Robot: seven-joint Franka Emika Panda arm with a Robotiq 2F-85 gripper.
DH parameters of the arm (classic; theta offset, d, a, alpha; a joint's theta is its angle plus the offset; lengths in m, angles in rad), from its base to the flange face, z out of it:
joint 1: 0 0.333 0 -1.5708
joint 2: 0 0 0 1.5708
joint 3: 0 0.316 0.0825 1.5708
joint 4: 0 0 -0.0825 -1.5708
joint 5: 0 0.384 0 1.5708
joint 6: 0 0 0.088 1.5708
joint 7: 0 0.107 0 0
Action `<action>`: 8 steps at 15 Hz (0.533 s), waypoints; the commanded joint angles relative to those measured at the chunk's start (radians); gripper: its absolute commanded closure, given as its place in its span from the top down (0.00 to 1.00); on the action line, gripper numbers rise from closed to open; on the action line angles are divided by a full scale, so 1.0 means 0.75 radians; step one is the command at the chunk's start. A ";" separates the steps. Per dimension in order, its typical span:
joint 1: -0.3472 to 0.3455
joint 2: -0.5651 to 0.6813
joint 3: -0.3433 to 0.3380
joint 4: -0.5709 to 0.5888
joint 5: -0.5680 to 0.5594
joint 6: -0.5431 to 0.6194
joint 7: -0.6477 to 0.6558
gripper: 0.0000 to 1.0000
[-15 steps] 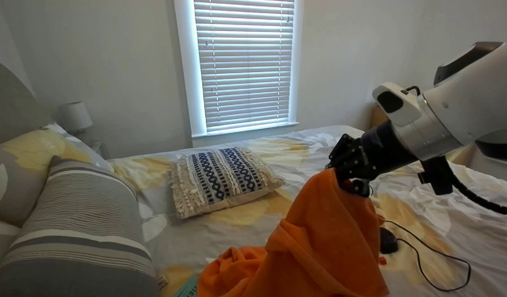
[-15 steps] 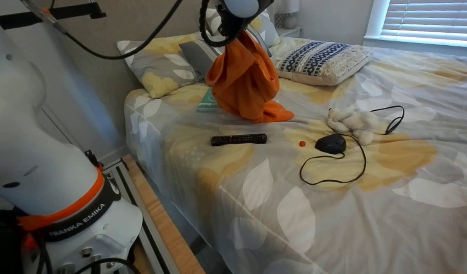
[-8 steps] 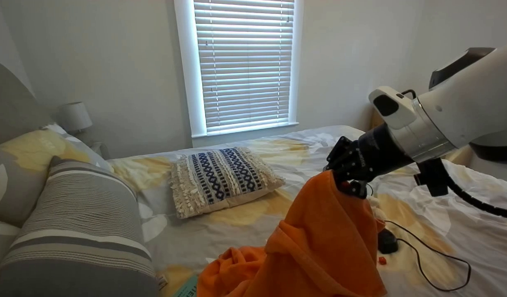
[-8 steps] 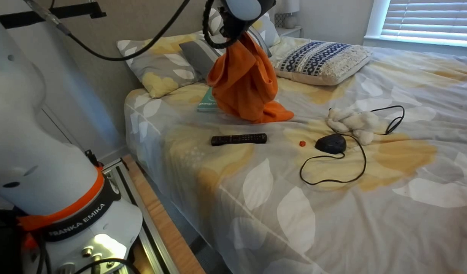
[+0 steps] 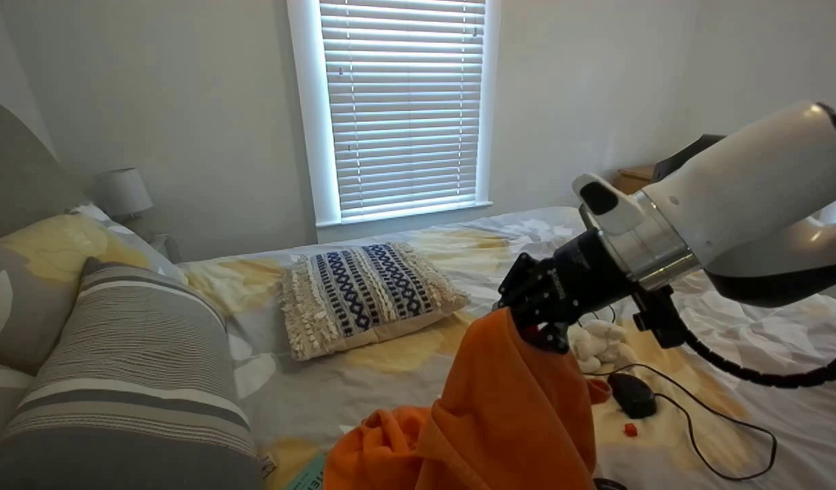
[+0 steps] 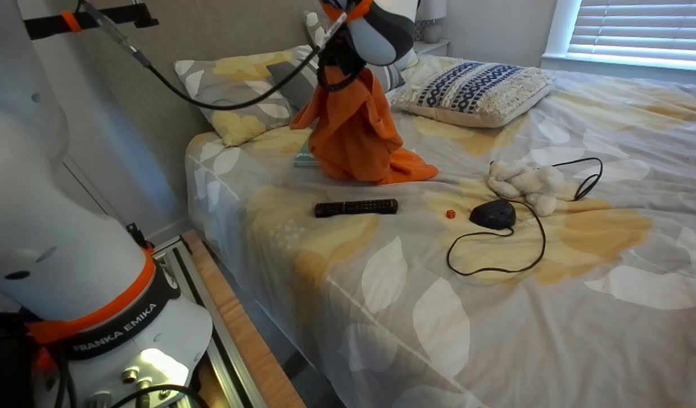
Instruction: Fold the orange towel on the bed once
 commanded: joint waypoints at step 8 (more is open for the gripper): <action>0.038 0.537 -0.007 0.369 -0.068 -0.008 -0.285 0.02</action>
